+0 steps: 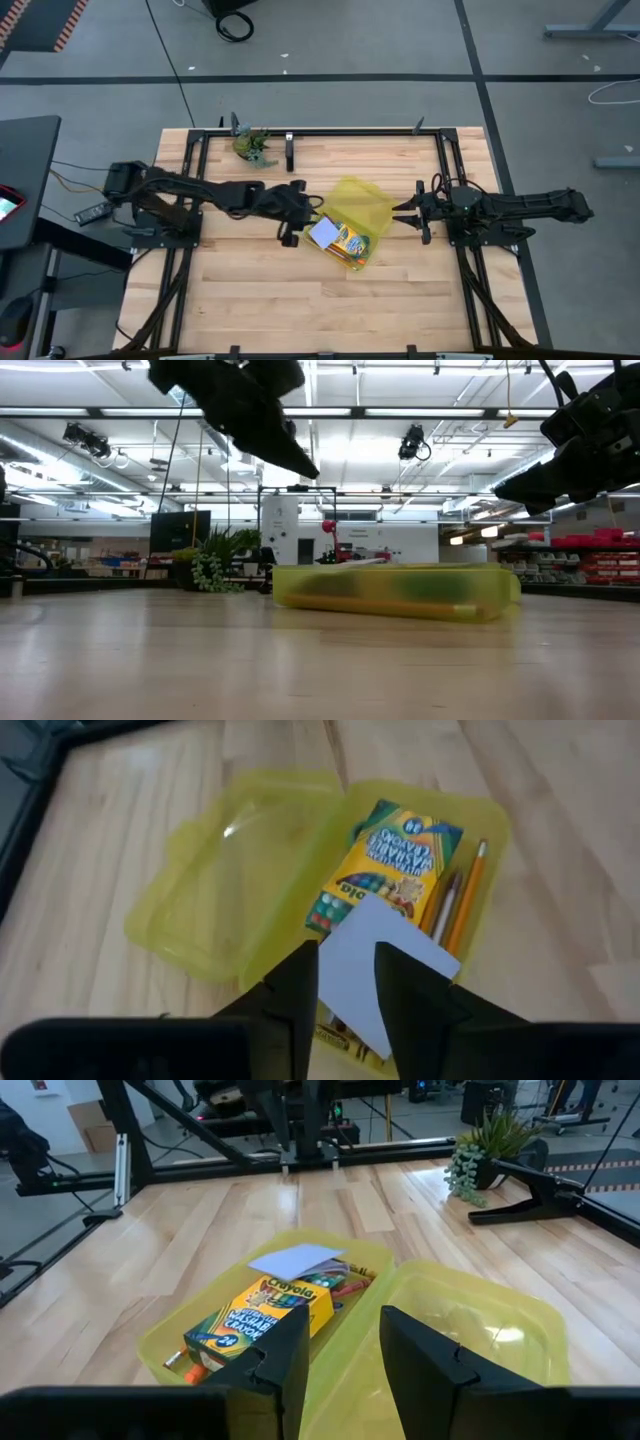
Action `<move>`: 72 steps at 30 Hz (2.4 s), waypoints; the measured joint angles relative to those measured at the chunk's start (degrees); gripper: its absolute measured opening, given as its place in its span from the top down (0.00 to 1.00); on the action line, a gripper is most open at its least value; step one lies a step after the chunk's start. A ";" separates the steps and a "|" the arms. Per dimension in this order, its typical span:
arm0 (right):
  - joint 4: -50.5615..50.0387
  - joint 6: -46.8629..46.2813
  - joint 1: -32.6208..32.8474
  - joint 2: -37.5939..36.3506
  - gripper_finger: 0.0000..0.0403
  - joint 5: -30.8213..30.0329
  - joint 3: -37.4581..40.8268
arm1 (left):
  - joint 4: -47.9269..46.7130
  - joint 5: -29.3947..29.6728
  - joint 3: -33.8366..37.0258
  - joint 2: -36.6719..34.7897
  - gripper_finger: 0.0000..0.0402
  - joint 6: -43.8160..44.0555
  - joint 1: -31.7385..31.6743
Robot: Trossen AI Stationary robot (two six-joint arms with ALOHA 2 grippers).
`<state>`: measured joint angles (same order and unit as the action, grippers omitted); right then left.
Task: Pack school essentials
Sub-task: Return to Home Position
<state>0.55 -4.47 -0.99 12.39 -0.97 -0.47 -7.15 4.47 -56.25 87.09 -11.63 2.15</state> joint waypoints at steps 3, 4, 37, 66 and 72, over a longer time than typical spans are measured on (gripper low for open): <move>0.01 0.00 0.00 0.04 0.67 0.00 0.00 | 3.23 0.01 4.67 -4.39 0.75 0.84 0.02; 0.00 0.00 0.00 0.06 0.67 -0.02 0.00 | 4.64 0.01 6.00 -5.79 0.75 0.89 0.02; 0.03 0.00 0.00 1.24 0.67 -0.02 0.02 | 17.21 1.97 45.71 -59.70 0.77 3.55 -2.75; 0.03 0.00 0.00 1.24 0.67 -0.02 0.02 | -1.61 2.59 48.31 -87.06 0.92 1.61 -2.67; 0.03 0.00 0.00 1.24 0.67 -0.02 0.02 | 6.70 0.20 54.57 -87.07 0.95 2.37 -2.68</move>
<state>0.58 -4.47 -0.99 13.63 -0.99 -0.45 -0.45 4.67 -1.68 0.02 -9.26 -0.53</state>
